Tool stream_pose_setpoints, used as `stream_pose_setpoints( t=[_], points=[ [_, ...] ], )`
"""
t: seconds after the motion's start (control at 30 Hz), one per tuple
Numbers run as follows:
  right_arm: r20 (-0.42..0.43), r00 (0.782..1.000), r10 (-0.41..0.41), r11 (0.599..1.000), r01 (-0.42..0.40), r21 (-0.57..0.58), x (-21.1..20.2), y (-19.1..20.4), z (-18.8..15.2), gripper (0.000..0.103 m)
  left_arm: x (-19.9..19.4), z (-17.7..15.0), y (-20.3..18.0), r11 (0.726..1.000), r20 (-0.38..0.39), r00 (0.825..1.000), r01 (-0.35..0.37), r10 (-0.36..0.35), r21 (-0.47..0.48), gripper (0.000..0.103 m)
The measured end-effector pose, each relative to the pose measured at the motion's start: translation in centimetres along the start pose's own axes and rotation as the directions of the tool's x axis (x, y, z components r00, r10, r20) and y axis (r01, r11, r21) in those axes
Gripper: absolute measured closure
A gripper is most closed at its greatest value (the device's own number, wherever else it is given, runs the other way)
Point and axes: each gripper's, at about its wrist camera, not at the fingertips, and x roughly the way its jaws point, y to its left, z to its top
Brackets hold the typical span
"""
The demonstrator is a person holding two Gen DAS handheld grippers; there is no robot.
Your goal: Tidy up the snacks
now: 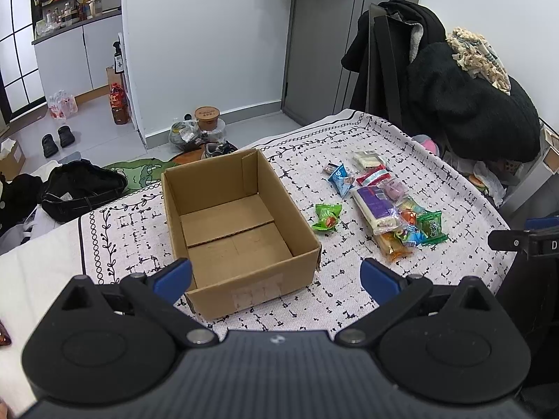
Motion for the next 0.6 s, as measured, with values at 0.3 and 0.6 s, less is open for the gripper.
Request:
stream_pose_setpoints(
  t=[0.3, 0.6],
  points=[
    [0.006, 1.000, 0.000, 1.000, 0.000, -0.004, -0.10, 0.04, -0.04, 0.000, -0.04, 0.06, -0.03, 1.000, 0.002, 1.000, 0.000, 0.000, -0.003, 0.001],
    [0.010, 1.000, 0.001, 1.000, -0.001, -0.006, -0.18, 0.05, 0.01, 0.000, -0.15, 0.17, -0.08, 1.000, 0.010, 1.000, 0.001, -0.001, -0.009, 0.001]
  ],
)
